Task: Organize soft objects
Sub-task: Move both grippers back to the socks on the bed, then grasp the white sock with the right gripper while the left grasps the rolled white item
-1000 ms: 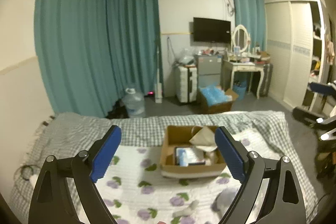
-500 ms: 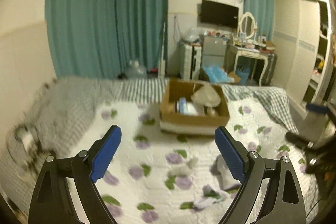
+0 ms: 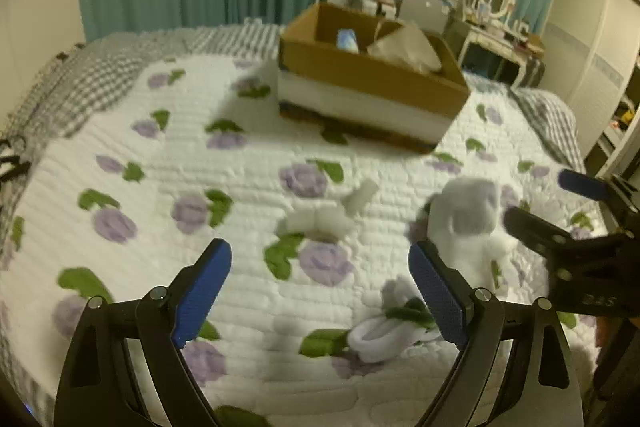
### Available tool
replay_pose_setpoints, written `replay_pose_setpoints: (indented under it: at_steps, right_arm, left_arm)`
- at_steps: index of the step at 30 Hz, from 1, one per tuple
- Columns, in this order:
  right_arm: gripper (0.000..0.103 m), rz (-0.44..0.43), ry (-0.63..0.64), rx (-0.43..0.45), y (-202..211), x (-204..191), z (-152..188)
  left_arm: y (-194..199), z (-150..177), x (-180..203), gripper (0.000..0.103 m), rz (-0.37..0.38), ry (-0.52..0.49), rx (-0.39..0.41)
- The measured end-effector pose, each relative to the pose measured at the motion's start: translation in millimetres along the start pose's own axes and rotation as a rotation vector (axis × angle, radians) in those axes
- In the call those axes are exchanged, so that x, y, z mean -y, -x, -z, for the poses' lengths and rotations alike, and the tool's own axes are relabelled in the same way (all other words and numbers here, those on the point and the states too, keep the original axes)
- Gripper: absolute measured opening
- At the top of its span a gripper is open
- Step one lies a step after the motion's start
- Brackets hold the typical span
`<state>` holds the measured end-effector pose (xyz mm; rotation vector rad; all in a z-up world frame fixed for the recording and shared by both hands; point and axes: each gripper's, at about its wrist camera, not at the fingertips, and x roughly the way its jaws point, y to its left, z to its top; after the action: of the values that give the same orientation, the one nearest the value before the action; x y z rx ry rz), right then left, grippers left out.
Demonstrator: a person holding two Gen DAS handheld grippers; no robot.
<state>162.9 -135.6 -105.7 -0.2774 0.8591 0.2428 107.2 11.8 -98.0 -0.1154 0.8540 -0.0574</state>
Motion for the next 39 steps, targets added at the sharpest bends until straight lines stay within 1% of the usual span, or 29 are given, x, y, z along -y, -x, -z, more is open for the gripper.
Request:
replay_pose_setpoints:
  at_steps: [2, 4, 5, 6, 8, 9, 10, 13, 15, 18, 20, 21, 22, 24, 25, 26, 28, 30, 31, 33, 35, 39]
  right_arm:
    - [0.099, -0.011, 0.017, -0.03, -20, -3, 1]
    - [0.087, -0.044, 0.015, -0.06, -37, -5, 0]
    - [0.085, -0.065, 0.009, -0.077, -46, -6, 0]
    - [0.079, -0.083, 0.004, -0.092, -54, -6, -1]
    - [0.076, -0.071, 0.014, -0.11, -65, -7, -2]
    - [0.068, -0.062, 0.021, -0.113, -68, -7, -3]
    - [0.057, -0.053, 0.024, -0.11, -70, -6, -5]
    - [0.047, -0.071, 0.011, -0.092, -70, 1, -12]
    - [0.043, -0.086, -0.011, -0.069, -68, 9, -17]
    - [0.04, -0.107, -0.053, -0.031, -62, 18, -17]
    - [0.04, -0.129, -0.076, -0.022, -61, 23, -17]
    - [0.04, -0.136, -0.084, -0.02, -61, 24, -17]
    - [0.04, -0.14, -0.09, -0.019, -62, 25, -17]
    - [0.04, -0.144, -0.093, -0.021, -63, 26, -17]
    - [0.04, -0.142, -0.09, -0.021, -63, 25, -17]
    - [0.04, -0.138, -0.086, -0.02, -63, 24, -17]
    - [0.04, -0.13, -0.077, -0.016, -61, 22, -16]
    - [0.04, -0.121, -0.069, -0.013, -58, 21, -15]
    - [0.04, -0.117, -0.067, -0.011, -56, 21, -15]
    - [0.039, -0.109, -0.065, -0.004, -51, 21, -15]
    - [0.039, -0.101, -0.059, 0.008, -42, 20, -15]
    - [0.038, -0.089, -0.052, 0.036, -24, 18, -18]
  left_arm:
    - [-9, -1, 2, 0.091, -0.005, -0.019, -0.021]
    - [-19, -5, 1, 0.091, -0.022, -0.04, -0.032]
    - [-23, -7, -1, 0.091, -0.026, -0.047, -0.035]
    - [-28, -10, -2, 0.091, -0.033, -0.059, -0.045]
    - [-40, -14, -3, 0.091, -0.038, -0.092, -0.074]
    - [-46, -16, -3, 0.091, -0.039, -0.105, -0.088]
    - [-53, -18, -2, 0.091, -0.04, -0.114, -0.101]
    - [-71, -22, 1, 0.09, -0.027, -0.137, -0.127]
    - [-82, -22, 4, 0.09, -0.03, -0.15, -0.144]
    - [-97, -20, 10, 0.09, -0.049, -0.174, -0.161]
    - [-106, -17, 12, 0.076, -0.044, -0.187, -0.195]
    - [-111, -15, 13, 0.075, -0.028, -0.192, -0.215]
    - [-114, -15, 13, 0.075, -0.029, -0.193, -0.218]
    - [-114, -16, 13, 0.072, -0.024, -0.193, -0.212]
    - [-114, -16, 13, 0.065, -0.017, -0.196, -0.211]
    - [-114, -17, 12, 0.056, -0.012, -0.194, -0.209]
    - [-111, -17, 7, 0.05, 0.009, -0.179, -0.203]
    - [-108, -17, 7, 0.034, 0.028, -0.171, -0.204]
    - [-107, -18, 6, 0.031, 0.037, -0.172, -0.205]
    - [-101, -17, 5, 0.031, 0.034, -0.177, -0.203]
    - [-94, -16, 3, 0.031, 0.058, -0.167, -0.208]
    - [-75, -21, 0, 0.031, 0.068, -0.154, -0.18]
